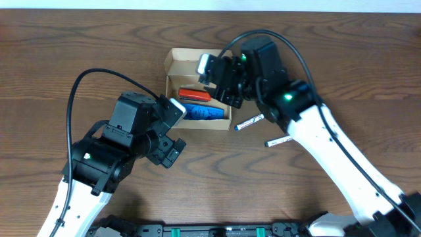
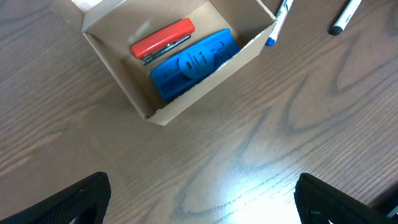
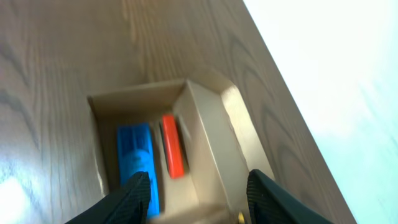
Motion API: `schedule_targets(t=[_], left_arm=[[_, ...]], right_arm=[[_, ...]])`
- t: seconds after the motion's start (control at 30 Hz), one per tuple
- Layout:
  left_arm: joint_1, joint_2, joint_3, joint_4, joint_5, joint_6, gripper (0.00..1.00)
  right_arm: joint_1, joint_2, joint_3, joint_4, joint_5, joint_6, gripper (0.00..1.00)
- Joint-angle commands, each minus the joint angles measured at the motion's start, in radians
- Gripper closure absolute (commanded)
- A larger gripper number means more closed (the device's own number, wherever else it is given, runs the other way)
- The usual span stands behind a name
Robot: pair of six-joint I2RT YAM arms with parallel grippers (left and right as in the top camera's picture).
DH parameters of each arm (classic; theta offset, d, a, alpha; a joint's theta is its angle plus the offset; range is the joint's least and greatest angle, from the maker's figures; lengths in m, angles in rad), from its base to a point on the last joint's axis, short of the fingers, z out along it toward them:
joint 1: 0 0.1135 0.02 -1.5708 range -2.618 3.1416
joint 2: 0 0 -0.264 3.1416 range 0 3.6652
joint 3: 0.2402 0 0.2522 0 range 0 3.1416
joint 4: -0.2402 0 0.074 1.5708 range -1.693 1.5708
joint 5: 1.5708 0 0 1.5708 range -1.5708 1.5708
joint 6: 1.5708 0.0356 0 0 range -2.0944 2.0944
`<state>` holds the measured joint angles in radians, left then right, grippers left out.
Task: Pack container
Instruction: 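Lower the red stapler into the box beside the duster and release, then move the right gripper to the yellow highlighter and grasp it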
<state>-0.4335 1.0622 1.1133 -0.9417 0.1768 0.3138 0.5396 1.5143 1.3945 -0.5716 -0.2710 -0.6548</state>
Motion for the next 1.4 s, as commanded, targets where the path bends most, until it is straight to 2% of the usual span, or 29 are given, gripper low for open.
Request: schedule_targets(t=[0.0, 0.1, 0.3, 0.5, 0.63, 0.77, 1.1, 1.37], left_arm=[[0.004, -0.007, 0.019, -0.004, 0.003, -0.004, 0.05], [0.004, -0.007, 0.019, -0.004, 0.003, -0.004, 0.05], [0.004, -0.007, 0.019, -0.004, 0.003, -0.004, 0.05], [0.004, -0.007, 0.019, -0.003, 0.003, -0.004, 0.05], [0.004, -0.007, 0.019, -0.004, 0.003, -0.004, 0.05], [0.004, -0.007, 0.019, -0.004, 0.003, -0.004, 0.05], [0.004, -0.007, 0.019, -0.004, 0.003, -0.004, 0.05], [0.004, -0.007, 0.019, -0.004, 0.003, -0.004, 0.05]], right_arm=[[-0.019, -0.052, 0.007, -0.045, 0.15, 0.071, 0.48], [-0.056, -0.063, 0.007, -0.108, 0.221, 0.086, 0.47], [-0.18, -0.05, 0.004, -0.208, 0.222, 0.09, 0.45], [-0.341, -0.016, 0.004, -0.204, 0.206, 0.192, 0.4], [-0.405, 0.061, 0.004, -0.194, 0.199, 0.205, 0.39], [-0.43, 0.17, 0.004, -0.129, 0.2, 0.269, 0.37], [-0.464, 0.417, 0.004, 0.072, 0.199, 0.407, 0.27], [-0.466, 0.554, 0.004, 0.184, 0.2, 0.453, 0.27]])
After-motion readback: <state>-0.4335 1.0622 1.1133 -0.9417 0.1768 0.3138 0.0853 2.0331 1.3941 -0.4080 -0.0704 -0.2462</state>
